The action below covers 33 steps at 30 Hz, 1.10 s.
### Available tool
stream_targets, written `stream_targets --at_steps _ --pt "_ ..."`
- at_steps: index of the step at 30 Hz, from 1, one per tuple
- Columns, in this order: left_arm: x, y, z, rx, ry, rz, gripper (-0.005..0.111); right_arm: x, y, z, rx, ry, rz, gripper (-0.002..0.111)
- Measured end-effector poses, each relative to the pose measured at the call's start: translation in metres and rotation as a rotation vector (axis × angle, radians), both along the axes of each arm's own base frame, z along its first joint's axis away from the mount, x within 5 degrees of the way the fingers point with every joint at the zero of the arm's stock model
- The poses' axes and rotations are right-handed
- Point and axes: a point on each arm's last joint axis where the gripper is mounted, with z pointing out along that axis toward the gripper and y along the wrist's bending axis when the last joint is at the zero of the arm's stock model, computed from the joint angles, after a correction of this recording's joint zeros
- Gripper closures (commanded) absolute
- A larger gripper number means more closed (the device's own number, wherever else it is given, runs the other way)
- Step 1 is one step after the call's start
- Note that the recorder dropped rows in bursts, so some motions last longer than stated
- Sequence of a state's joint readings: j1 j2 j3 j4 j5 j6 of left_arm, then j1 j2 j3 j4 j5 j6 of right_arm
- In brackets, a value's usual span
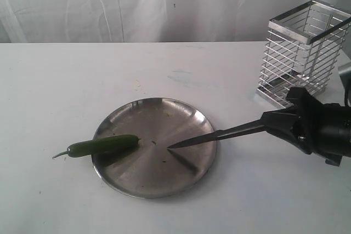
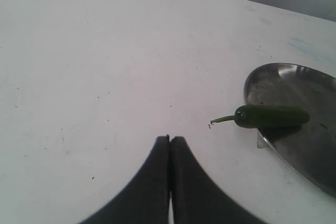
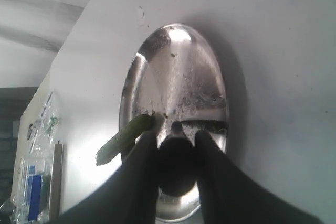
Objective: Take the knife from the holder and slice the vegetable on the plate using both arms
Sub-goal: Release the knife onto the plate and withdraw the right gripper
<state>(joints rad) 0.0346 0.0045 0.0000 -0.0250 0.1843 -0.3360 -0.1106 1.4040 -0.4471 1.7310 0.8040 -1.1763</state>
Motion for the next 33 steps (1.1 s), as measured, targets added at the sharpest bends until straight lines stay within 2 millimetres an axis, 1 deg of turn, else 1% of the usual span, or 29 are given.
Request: stream_targets --at_steps 4,9,11,13,17,19,21,25,28,33 --pt "0.0 0.0 0.0 0.0 0.0 0.0 0.107 0.004 0.001 -0.007 -0.002 -0.005 0.04 0.108" --pt "0.0 0.0 0.0 0.0 0.0 0.0 0.107 0.018 0.002 -0.015 0.026 0.01 0.066 0.108" --pt "0.0 0.0 0.0 0.0 0.0 0.0 0.107 0.023 0.002 -0.02 0.04 0.026 0.073 0.106" --pt "0.0 0.0 0.0 0.0 0.0 0.0 0.107 0.026 0.002 -0.025 0.049 0.041 0.078 0.1" --pt "0.0 0.0 0.0 0.0 0.0 0.0 0.107 0.03 0.003 -0.035 0.062 0.064 0.091 0.08" --pt "0.0 0.0 0.0 0.0 0.0 0.0 0.107 0.031 0.001 -0.04 0.028 0.069 0.089 0.072" --pt "0.0 0.0 0.0 0.0 0.0 0.0 0.107 0.031 -0.002 -0.046 -0.034 0.078 0.083 0.068" --pt "0.0 0.0 0.0 0.0 0.0 0.0 0.107 0.032 -0.006 -0.051 -0.119 0.073 0.07 0.066" --pt "0.0 0.0 0.0 0.0 0.0 0.0 0.107 0.032 -0.007 -0.051 -0.14 0.064 0.076 0.066" --pt "0.0 0.0 0.0 0.0 0.0 0.0 0.107 0.036 -0.008 -0.049 -0.21 -0.016 0.13 0.066"
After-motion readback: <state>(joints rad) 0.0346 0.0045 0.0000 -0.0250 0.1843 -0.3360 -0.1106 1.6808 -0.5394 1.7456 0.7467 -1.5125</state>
